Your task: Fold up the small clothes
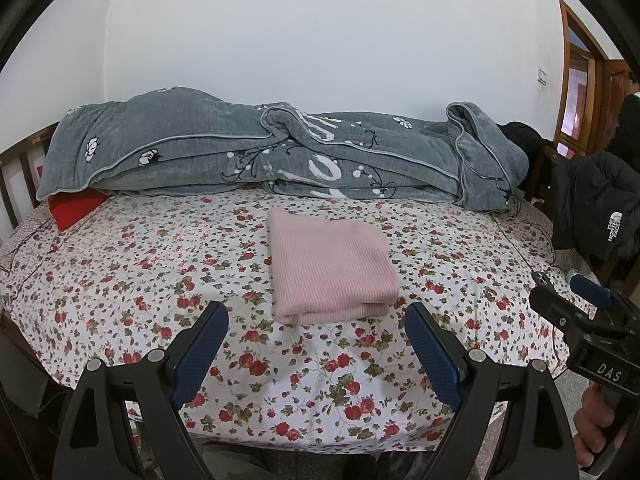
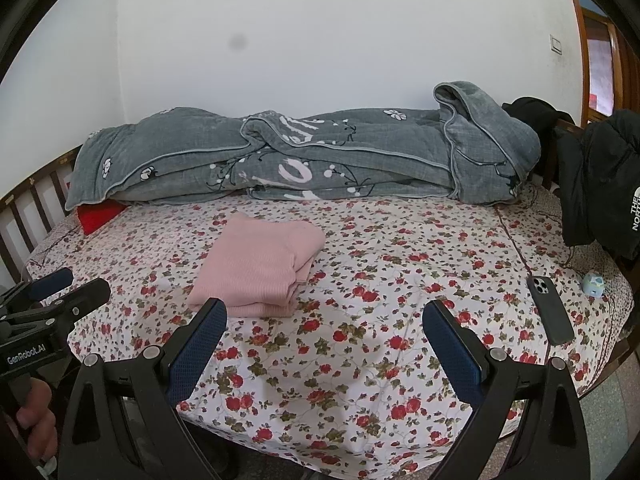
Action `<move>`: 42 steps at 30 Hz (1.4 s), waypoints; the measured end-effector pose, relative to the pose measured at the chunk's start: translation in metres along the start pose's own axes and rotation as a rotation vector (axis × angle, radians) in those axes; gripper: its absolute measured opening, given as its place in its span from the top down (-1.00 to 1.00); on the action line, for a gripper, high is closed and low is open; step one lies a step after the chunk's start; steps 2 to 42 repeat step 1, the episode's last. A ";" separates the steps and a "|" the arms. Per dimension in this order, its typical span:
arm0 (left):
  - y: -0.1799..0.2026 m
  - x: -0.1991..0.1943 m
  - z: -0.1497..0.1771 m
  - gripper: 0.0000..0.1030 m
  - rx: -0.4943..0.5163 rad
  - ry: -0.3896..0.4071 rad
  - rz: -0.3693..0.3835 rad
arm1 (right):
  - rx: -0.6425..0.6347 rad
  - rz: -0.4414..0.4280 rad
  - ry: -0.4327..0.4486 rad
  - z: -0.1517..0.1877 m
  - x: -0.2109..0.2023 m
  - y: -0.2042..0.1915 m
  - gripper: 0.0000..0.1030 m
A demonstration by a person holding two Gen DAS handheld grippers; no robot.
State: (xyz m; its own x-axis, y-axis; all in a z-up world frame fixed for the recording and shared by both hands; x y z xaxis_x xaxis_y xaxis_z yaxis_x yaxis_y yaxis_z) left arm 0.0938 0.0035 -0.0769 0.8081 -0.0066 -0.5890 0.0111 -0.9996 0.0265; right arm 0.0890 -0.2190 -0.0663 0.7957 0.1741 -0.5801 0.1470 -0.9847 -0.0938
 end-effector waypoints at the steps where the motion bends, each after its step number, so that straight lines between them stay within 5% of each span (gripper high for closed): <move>1: 0.000 0.000 -0.001 -0.74 0.002 -0.002 0.001 | -0.001 -0.002 0.000 0.000 0.000 0.000 -0.88; 42: 0.000 0.000 -0.001 -0.74 0.002 -0.002 0.001 | -0.001 -0.002 0.000 0.000 0.000 0.000 -0.88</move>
Point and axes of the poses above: each gripper's, at about its wrist camera, not at the fingertips, and x roughly the way its jaws point, y to its right, z to its underside, the point moved 10 cm from there along x, roughly the way its jaws point, and after that the axes turned 3 degrees about -z, right-handed, at the moved point
